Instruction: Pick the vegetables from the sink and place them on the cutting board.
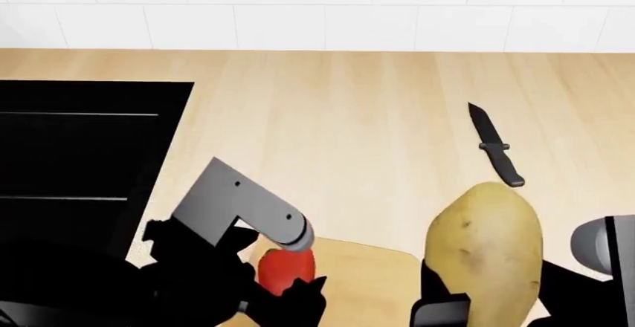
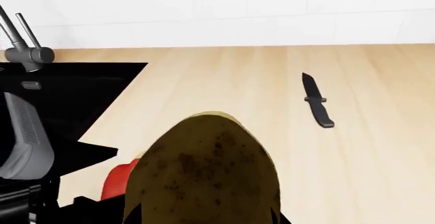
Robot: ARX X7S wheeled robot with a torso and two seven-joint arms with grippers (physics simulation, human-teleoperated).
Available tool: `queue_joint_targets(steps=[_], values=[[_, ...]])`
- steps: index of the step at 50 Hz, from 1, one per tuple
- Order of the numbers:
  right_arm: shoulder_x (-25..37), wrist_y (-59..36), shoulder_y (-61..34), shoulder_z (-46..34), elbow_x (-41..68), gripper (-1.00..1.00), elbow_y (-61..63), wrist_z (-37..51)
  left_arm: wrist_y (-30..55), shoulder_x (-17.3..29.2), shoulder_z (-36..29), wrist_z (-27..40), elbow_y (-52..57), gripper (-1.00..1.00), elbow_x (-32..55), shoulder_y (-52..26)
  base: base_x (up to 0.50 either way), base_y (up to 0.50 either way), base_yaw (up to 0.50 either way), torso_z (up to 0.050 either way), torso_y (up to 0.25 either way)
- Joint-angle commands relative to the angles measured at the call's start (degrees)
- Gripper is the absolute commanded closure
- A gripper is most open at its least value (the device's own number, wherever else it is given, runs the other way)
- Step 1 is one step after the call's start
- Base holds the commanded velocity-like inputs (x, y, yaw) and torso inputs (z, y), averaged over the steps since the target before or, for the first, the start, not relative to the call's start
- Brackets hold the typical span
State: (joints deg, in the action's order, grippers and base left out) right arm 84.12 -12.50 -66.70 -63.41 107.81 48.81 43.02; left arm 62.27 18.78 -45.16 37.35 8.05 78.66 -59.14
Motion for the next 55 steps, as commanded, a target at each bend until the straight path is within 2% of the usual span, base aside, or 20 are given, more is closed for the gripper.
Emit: queue_joint_targets(steps=[1,9,13,25,32,41,55], values=[[-0.96,-0.19,-0.35,1.8,-1.78,1.0,0.07,-1.73,-0.97,-1.2,1.26,-0.65,-0.37,-1.0,-0.62,-0.07,0.0,0.0,0.0,0.0,0.0],[-1.26,-0.74,-0.6,2.09,-1.47,1.0,-0.14,-1.62,-1.19,-0.57,1.43,-0.41,0.05,-1.0,-0.44,0.0,0.0,0.0,0.0,0.0,0.0],[-1.95,-1.41,-0.65,2.03,-0.86,1.0,-0.8,-1.59,-0.61,-0.26,2.92,1.23,0.86,-1.0,2.31,-0.6,0.0,0.0,0.0,0.0,0.0],[-6.95,-11.25,-6.92,3.85,9.01,1.0,-7.87,-0.51,-0.85,4.87,12.82,13.44,11.22,-1.0,23.89,-4.54,0.0,0.0,0.0,0.0,0.0],[-10.47,-17.68,-11.97,4.81,13.12,1.0,-12.57,1.03,-0.16,9.81,15.06,16.49,15.37,-1.0,29.28,-6.97,0.0,0.0,0.0,0.0,0.0],[-14.38,-22.59,-14.26,3.41,19.43,1.0,-17.61,2.45,-0.69,16.69,19.0,18.0,18.18,-1.0,33.63,-8.32,0.0,0.0,0.0,0.0,0.0],[-22.34,-29.37,-17.68,0.13,26.22,1.0,-28.84,3.67,-2.04,20.05,22.31,17.42,16.57,-1.0,33.57,-10.35,0.0,0.0,0.0,0.0,0.001]])
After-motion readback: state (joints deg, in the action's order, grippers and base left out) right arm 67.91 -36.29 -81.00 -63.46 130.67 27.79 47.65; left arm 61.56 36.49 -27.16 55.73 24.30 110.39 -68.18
